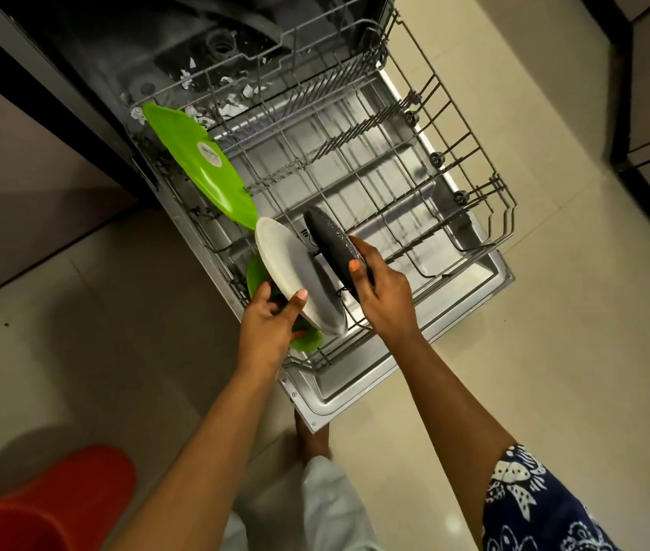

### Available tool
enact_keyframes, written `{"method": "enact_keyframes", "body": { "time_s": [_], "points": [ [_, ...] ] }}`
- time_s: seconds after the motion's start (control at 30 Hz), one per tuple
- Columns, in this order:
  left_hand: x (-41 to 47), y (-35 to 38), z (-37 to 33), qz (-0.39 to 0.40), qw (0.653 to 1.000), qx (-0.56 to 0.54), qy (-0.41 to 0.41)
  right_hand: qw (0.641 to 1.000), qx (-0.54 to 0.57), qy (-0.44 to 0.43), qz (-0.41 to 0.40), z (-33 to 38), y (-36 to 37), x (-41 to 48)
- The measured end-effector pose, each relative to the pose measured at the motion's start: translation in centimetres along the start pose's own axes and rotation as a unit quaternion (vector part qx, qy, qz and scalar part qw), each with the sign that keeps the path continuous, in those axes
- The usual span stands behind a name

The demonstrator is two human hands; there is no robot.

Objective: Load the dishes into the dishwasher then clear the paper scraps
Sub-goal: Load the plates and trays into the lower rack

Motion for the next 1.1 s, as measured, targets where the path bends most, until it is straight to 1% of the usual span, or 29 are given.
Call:
{"method": "enact_keyframes", "body": {
  "time_s": [0.1,0.2,0.27,0.3,0.37,0.4,0.47,0.57,0.63,0.7,0.77,0.87,0.93,1.03,1.1],
  "points": [
    [0.0,-0.1,0.0,-0.013,1.000,0.016,0.006,0.999,0.018,0.011,-0.031,-0.2,-0.6,0.1],
    [-0.1,0.2,-0.4,-0.017,1.000,0.000,0.021,0.999,0.025,0.018,-0.023,0.3,-0.8,0.2],
    [-0.4,0.1,-1.0,-0.037,0.999,0.002,0.034,0.999,0.029,0.020,-0.023,1.2,-1.2,0.1],
    [-0.5,0.0,-1.1,-0.048,0.998,0.015,0.040,0.999,0.027,0.023,-0.026,1.6,-1.4,0.1],
    [-1.6,-0.6,-1.8,-0.082,0.992,0.074,0.052,0.998,0.027,0.040,-0.038,3.0,-2.1,-0.1],
    [-2.8,-1.0,-2.8,-0.106,0.987,0.109,0.059,0.997,0.027,0.047,-0.048,4.1,-2.9,-0.2],
    [-5.8,-1.4,-5.8,-0.141,0.971,0.165,0.097,0.996,0.009,0.043,-0.077,7.1,-5.0,0.0],
    [-12.1,-2.8,-13.2,-0.168,0.942,0.231,0.176,0.995,0.018,-0.017,-0.097,14.5,-9.3,0.6],
    [-15.9,-4.5,-18.5,-0.186,0.922,0.250,0.231,0.994,0.028,-0.068,-0.081,20.1,-11.4,1.3],
    [-20.1,-7.8,-23.9,-0.233,0.898,0.245,0.281,0.985,0.032,-0.154,-0.075,27.2,-13.2,2.2],
    [-24.2,-12.1,-29.0,-0.300,0.870,0.230,0.317,0.967,0.053,-0.238,-0.072,35.1,-14.2,3.1],
    [-29.3,-19.5,-34.7,-0.408,0.819,0.211,0.344,0.936,0.084,-0.338,-0.054,46.3,-13.5,3.6],
    [-31.8,-25.8,-37.9,-0.474,0.787,0.184,0.350,0.910,0.095,-0.402,-0.025,54.0,-11.3,3.8],
    [-33.8,-34.7,-41.1,-0.543,0.755,0.167,0.327,0.880,0.091,-0.467,0.017,63.4,-6.9,4.6],
    [-34.3,-41.0,-42.6,-0.569,0.749,0.158,0.301,0.875,0.084,-0.477,0.031,69.2,-3.8,5.6]
  ]
}}
Point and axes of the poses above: each hand's wrist, its own x-axis towards the middle knuckle, its own y-axis out of the palm, z = x × y, the point moved 4 cm from there along x, towards the middle knuckle, and after that the axes turned 4 degrees about -y, right-handed, at the moved point
